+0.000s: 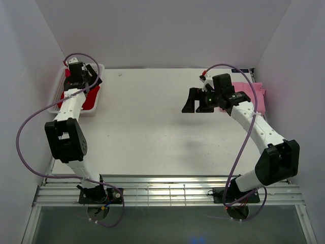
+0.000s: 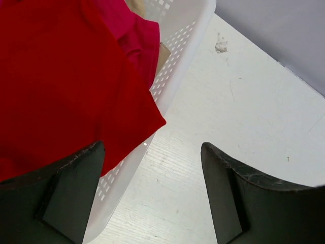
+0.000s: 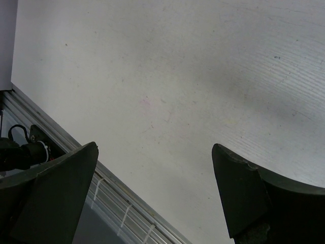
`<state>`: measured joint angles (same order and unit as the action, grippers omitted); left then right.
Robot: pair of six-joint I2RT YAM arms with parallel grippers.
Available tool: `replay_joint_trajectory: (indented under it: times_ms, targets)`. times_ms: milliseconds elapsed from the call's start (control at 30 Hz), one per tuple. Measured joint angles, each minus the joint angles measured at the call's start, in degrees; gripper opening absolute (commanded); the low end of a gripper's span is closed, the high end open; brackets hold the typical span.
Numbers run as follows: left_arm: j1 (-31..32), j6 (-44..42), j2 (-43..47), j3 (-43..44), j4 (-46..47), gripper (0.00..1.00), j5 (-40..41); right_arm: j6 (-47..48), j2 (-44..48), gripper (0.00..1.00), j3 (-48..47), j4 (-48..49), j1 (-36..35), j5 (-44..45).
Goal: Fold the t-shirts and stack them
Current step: Grab crumpled tshirt from bin with the right arm
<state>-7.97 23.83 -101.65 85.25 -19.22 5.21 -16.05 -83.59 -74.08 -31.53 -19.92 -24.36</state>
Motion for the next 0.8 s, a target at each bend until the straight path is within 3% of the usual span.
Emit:
replay_joint_trajectory:
  times_ms: [200, 567, 633, 667, 733, 767, 800]
  targets:
    - [-1.5, 0.4, -3.9, 2.8, -0.4, 0.79, 3.0, 0.0, -0.3, 0.99, 0.0, 0.0, -0.5, -0.2]
    - [-3.5, -0.3, -14.1, 7.1, -1.7, 0.74, 7.7, 0.0, 0.9, 0.99, 2.9, -0.2, -0.7, -0.2]
    - [-3.5, -0.4, -15.0, 7.1, -1.8, 0.65, 7.7, 0.0, 1.2, 0.99, 3.1, -0.2, -0.7, -0.2]
    - [-3.5, -0.4, -15.3, 7.1, -1.8, 0.52, 7.7, -0.1, 1.4, 0.99, 3.1, -0.2, -0.8, -0.2]
    - [-3.5, -0.5, -15.6, 7.0, -1.9, 0.38, 7.7, -0.2, 1.8, 0.99, 3.1, -0.2, -0.8, -0.1]
    - [-3.5, -0.6, -15.6, 6.8, -2.0, 0.23, 7.7, -0.2, 1.9, 0.99, 3.1, -0.2, -0.8, 0.0]
    - [-3.5, -0.5, -15.6, 6.5, -2.0, 0.16, 7.7, -0.3, 2.1, 0.99, 3.1, -0.2, -0.8, 0.0]
